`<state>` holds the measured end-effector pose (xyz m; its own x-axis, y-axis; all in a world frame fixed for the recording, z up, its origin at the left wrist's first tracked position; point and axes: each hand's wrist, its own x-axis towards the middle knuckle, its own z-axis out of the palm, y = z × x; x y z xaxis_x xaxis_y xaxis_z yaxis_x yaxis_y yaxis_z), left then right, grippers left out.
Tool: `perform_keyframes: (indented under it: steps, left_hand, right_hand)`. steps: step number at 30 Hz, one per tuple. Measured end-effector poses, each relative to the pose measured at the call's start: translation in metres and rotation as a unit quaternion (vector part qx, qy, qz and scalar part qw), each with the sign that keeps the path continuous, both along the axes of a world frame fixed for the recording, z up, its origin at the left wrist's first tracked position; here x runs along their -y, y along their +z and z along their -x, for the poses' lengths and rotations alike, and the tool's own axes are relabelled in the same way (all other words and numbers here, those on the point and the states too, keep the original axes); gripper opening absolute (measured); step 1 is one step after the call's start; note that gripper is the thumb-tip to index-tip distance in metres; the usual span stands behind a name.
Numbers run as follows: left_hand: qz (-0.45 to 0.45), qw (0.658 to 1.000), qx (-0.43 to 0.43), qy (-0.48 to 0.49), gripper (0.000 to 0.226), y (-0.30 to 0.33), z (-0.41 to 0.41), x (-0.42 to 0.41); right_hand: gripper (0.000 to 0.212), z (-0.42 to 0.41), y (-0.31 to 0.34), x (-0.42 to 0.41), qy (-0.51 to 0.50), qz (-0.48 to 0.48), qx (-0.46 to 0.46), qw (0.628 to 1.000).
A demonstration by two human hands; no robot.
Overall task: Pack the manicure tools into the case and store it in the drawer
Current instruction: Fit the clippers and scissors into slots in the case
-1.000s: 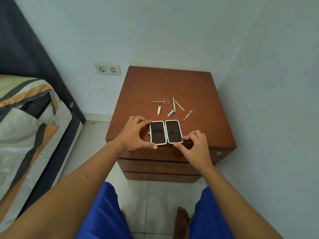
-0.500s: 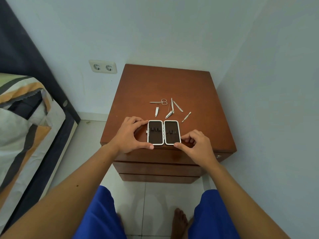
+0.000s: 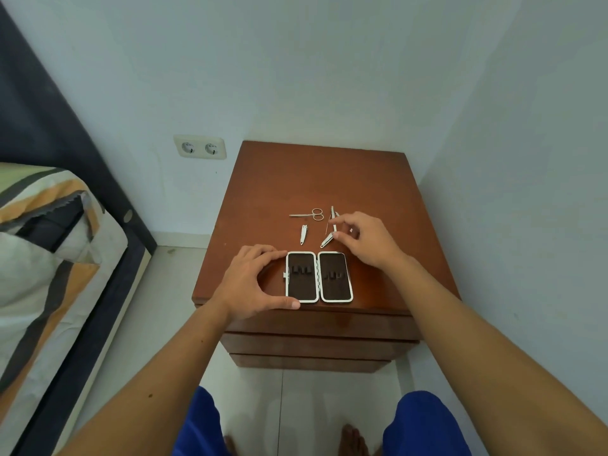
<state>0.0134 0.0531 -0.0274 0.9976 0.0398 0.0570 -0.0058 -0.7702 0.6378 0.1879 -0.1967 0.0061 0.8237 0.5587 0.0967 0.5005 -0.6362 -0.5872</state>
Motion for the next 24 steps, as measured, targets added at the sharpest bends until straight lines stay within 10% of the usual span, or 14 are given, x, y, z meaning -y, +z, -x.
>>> perform_keyframes:
  steps: [9,24]
  left_hand:
    - [-0.004,1.000,0.000,0.004,0.109,0.003,-0.001,0.001]
    - [-0.009,1.000,0.009,-0.003,0.107,0.002,-0.001,0.000]
  right_hand:
    - [0.011,-0.008,0.003,-0.007,0.037,0.072,-0.001,0.997]
    - [0.018,0.019,0.012,-0.030,0.042,-0.118,-0.212,0.969]
